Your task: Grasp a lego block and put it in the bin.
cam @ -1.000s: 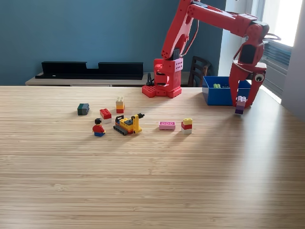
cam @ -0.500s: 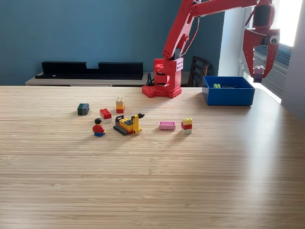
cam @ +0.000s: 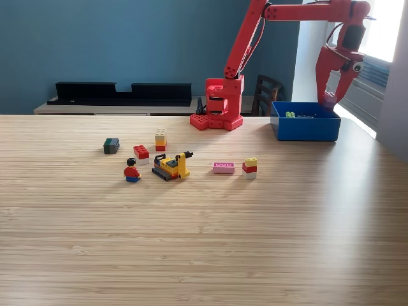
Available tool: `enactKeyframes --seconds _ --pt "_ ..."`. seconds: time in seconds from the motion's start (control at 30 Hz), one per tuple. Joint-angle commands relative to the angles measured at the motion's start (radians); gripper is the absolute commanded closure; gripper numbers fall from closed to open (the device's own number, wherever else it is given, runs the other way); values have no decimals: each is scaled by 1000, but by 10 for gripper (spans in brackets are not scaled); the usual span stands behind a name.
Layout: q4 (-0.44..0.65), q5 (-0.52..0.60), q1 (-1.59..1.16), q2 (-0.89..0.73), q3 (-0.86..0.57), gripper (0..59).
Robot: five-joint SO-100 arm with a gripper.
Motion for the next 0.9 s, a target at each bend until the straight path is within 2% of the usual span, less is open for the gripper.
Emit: enactKeyframes --seconds 0.03,0.17,0.3,0.33,0.47,0.6,0.77,0.9 --pt "21 -23 -44 38 3 585" --pt "25 -40 -54 38 26 580" --pt "29 -67 -55 40 34 416" --pt "35 -72 -55 40 28 390" --pt "72 -87 -46 41 -25 359" --pt "97 -92 -26 43 -118 399" --pt "97 -83 -9 109 -218 580" --pt "97 -55 57 178 -276 586"
